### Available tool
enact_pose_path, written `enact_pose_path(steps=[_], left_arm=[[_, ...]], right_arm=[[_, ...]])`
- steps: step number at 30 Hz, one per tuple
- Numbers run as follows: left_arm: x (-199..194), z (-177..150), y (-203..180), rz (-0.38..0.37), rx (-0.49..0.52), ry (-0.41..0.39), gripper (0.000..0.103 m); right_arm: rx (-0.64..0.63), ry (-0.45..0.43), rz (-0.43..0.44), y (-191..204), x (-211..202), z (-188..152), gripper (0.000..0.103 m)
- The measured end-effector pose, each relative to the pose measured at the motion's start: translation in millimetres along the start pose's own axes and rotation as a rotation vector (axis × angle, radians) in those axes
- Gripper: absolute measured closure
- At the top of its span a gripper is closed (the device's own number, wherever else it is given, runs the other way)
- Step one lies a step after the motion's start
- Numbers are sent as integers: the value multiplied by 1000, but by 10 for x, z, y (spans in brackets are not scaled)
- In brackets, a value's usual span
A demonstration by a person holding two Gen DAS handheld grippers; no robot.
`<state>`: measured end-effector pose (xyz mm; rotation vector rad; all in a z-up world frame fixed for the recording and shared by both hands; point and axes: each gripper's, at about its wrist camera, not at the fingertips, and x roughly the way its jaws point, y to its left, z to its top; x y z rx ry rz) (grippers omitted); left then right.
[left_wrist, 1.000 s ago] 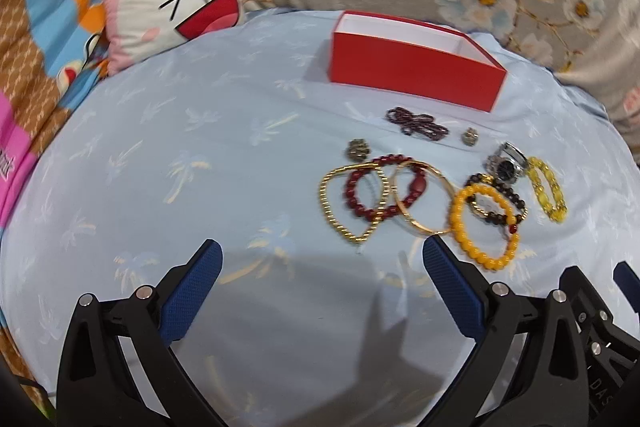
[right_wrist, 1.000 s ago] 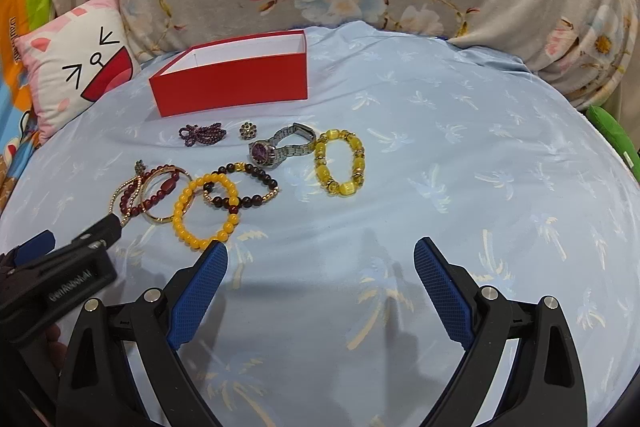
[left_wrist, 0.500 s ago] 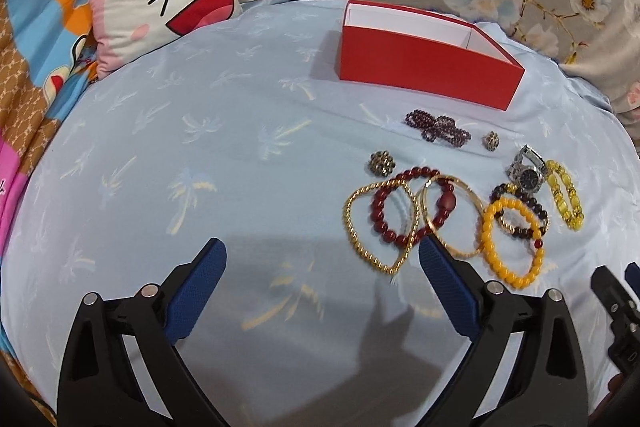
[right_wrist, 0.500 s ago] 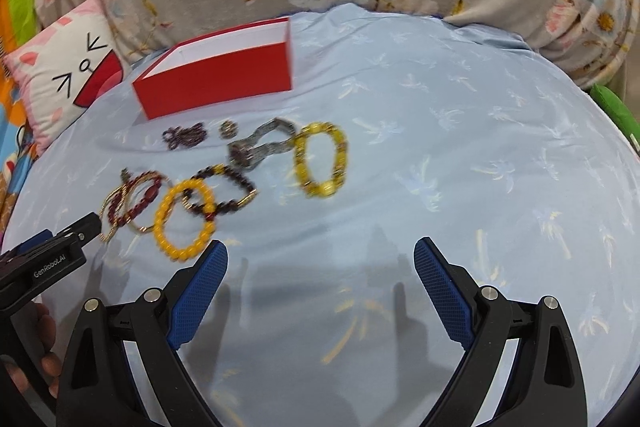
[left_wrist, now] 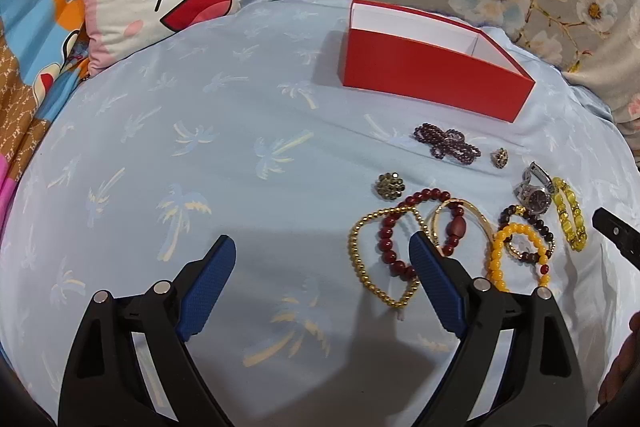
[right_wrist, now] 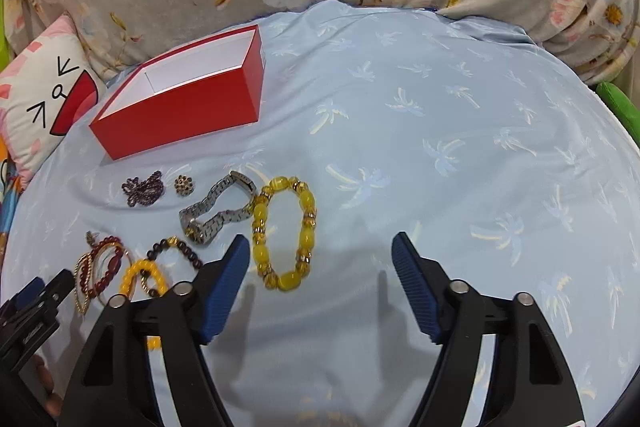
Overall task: Organize jewelry
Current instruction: 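Grasp the yellow bead bracelet with the right tool while the left tool grasps the thin gold bead bracelet, then carry both bracelets into the red box and open both tools to release them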
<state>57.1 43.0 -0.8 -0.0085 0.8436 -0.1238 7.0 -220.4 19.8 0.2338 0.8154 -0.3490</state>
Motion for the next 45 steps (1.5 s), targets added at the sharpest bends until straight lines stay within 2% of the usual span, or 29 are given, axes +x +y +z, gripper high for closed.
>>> enact_pose_path(steps=[1,6,8,12,18,20,23,25,27,29,36,45], left_arm=[[7,-1,18,4,-1,2,19],[78,-27,32,21,14,24,19],[94,-35,8,23,28,27,19],[98,-20,-40,8,49,16,27],[105,-21,-87,-60,68,19,43],[98,-24,-92,-74,69,17,47],[70,-43,-121,-113,87,13,64],[49,-63,-146,-144,93,12,80],[20,-84,-190,-161,105,8,92],[-4,-98,-222,-170,112,8,98],[-119,-132,-157,-230,63,26,100],[-475,64,-145,-255,60,-24,100]], right_arm=[[-5,5,-3,15,45,17,40],[9,63,-2,8,285,32,65],[3,51,-12,9,301,26,69],[-11,44,-29,20,307,13,77],[-20,30,-27,11,272,-49,93],[-23,30,-25,18,260,-63,93],[-13,35,-4,-1,230,-86,93],[-7,40,6,-14,204,-105,93],[-4,45,16,-18,173,-126,93],[-2,46,24,-25,128,-145,93],[7,15,36,-84,-107,-154,93],[-6,-53,89,-39,-503,-19,93]])
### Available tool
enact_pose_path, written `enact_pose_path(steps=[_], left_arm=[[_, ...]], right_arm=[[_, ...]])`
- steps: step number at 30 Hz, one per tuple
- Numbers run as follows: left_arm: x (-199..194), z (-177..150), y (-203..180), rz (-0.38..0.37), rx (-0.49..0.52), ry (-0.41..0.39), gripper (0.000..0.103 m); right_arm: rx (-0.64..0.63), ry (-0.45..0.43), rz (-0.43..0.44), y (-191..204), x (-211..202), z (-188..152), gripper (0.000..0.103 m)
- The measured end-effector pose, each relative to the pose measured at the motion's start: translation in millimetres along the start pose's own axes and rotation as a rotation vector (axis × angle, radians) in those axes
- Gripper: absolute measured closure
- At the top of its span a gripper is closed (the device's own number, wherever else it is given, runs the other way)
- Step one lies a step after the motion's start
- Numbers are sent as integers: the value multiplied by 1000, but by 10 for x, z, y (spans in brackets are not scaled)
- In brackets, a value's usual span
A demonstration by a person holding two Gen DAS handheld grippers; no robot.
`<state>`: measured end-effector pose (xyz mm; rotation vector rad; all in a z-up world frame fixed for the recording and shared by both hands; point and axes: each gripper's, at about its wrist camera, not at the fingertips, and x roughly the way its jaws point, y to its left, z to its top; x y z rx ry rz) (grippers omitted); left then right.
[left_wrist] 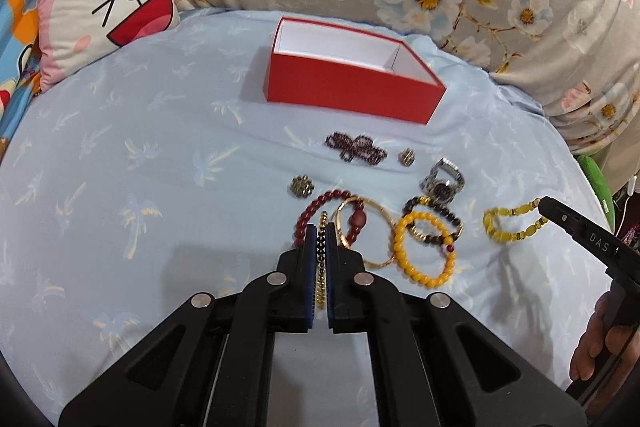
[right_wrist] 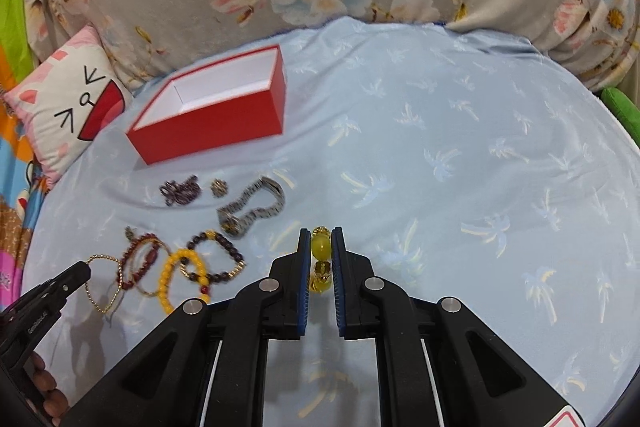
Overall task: Organize jewelry
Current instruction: 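Carry both bracelets into the red box and open both tools to release them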
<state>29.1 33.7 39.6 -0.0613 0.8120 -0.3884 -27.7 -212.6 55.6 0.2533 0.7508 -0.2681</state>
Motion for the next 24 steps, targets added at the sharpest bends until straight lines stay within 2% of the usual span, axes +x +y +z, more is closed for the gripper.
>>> enact_pose_path(steps=[7,11,18,24], left_arm=[[-150,401,-73,17,28,-52,100],[-150,691,-99,21,47,-81,99],[143,1319,-134,41,68,-102,99],[562,1839,-150,68,82,-106,99]], right_arm=[[-24,-64,48,128,-208,350,93],[-26,-70,97,204,-193,596,93],[-82,-115,129,549,56,1204,93],[-127,-130,156,882,481,1755,93]])
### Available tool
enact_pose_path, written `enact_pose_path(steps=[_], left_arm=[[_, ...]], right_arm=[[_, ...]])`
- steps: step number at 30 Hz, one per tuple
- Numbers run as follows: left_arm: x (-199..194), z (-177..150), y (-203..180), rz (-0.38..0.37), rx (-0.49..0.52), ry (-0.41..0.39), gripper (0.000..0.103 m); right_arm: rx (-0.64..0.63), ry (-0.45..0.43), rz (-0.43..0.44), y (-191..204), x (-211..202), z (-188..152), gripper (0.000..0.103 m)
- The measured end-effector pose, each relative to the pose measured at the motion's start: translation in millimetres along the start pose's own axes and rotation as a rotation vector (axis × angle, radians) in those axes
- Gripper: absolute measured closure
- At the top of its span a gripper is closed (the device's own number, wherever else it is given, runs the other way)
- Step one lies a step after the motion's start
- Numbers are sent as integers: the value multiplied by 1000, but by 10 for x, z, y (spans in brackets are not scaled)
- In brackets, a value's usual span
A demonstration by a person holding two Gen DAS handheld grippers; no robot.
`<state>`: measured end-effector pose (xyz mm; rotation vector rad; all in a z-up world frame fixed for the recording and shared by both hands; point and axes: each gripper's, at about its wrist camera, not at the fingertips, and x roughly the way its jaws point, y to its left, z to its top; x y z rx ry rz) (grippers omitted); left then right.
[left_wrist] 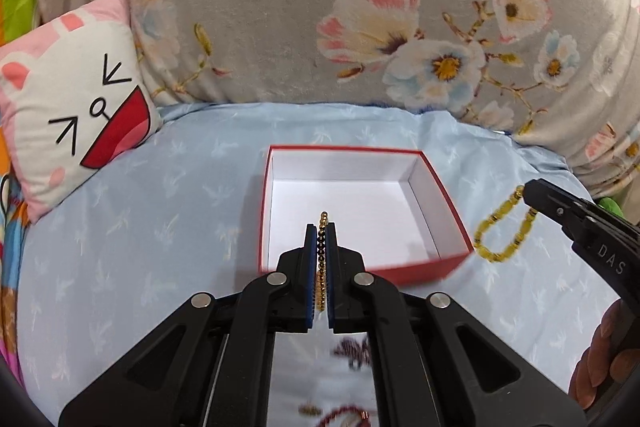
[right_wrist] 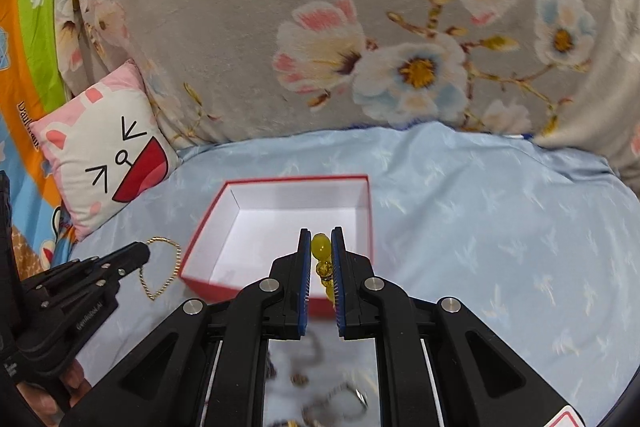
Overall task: Organize jewelry
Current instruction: 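Carry both bracelets into the red box and open both tools to release them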
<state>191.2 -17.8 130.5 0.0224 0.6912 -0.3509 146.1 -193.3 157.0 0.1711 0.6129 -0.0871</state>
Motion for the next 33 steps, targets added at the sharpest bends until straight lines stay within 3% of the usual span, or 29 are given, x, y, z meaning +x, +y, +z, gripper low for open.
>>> enact_pose_path(steps=[9,19,20,21,22,23,24,33], left_arm=[[868,451,-15,28,39,33,99],[1512,457,95,33,11,117,98],[1537,449,101,33,9,117,98],[1554,432,110,35,5,115,92],[1561,426,119,42,0,114,77],[1550,416,132,44,-5,106,69],[1519,406,143,50,-6,93,59],[962,213,198,74,-15,22,47]], right_arm=[[-7,60,71,166,993,398,93],[34,179,38,-4,1818,339,92],[30,179,19,-22,1832,325,84],[29,174,-2,-41,1830,309,65],[35,161,-17,-75,1795,294,55],[43,140,-22,-104,1744,283,44],[51,114,-27,-141,1666,270,43],[39,37,-50,-233,841,-68,43]])
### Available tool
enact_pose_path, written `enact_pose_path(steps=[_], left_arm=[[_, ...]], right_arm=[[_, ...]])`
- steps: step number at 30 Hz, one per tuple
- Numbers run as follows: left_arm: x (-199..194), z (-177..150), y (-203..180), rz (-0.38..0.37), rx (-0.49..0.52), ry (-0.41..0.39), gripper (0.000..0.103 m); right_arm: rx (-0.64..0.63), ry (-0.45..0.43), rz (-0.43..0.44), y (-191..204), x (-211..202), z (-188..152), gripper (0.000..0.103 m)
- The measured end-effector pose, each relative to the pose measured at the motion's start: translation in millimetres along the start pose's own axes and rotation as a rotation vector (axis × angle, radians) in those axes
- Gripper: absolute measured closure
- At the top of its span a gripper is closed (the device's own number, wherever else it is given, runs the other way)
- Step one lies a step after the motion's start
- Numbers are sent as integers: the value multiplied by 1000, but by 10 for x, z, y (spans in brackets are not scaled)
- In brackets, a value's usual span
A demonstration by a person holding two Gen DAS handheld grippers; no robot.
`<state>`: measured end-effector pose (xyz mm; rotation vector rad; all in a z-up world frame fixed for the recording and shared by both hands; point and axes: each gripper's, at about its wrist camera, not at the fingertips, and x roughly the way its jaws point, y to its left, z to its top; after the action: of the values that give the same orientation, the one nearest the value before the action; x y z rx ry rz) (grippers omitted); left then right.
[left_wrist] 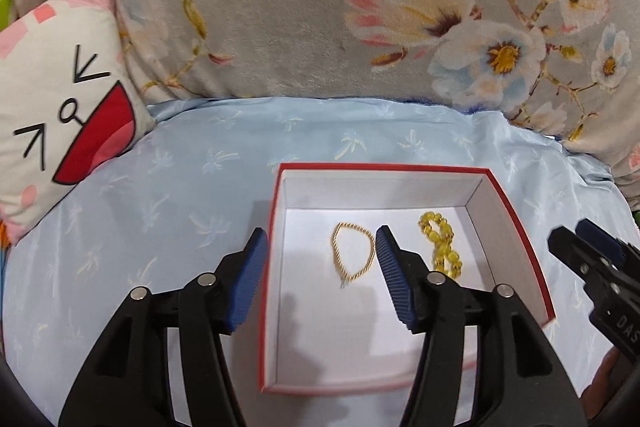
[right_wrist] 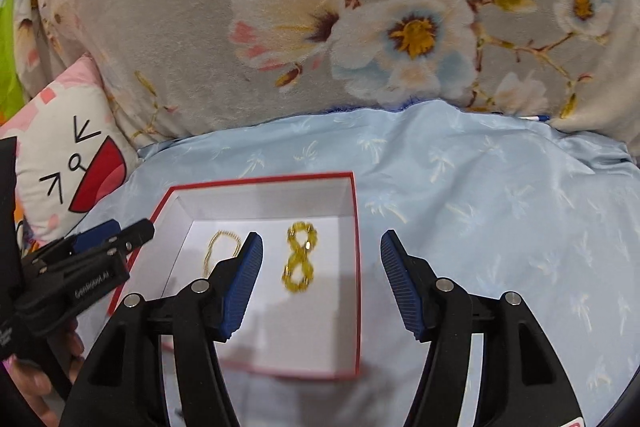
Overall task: Organize jewelry
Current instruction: 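Carry both bracelets into the red box and open both tools to release them, then withdraw both tools from the red box back toward the jewelry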
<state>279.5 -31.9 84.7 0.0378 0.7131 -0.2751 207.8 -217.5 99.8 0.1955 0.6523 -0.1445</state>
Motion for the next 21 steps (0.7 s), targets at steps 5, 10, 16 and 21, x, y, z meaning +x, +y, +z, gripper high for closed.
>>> enact_pose_path(steps=[5,10,16,21], left_arm=[[-345,-306,69,25,-18,4,46],[-610,-647,160,13,-61,35,46],[-827,-1048,142,14,-68,62,46],[-945,-1397,102,13,-64,93,46]], right_arm=[[-4,-12,-3,2,-416,-346,43],[-8,3,-9,-17,-722,-702,43],[7,49,-5,-77,-938,-1147,43],[12,87,-10,-133,-1052,-1453,43]])
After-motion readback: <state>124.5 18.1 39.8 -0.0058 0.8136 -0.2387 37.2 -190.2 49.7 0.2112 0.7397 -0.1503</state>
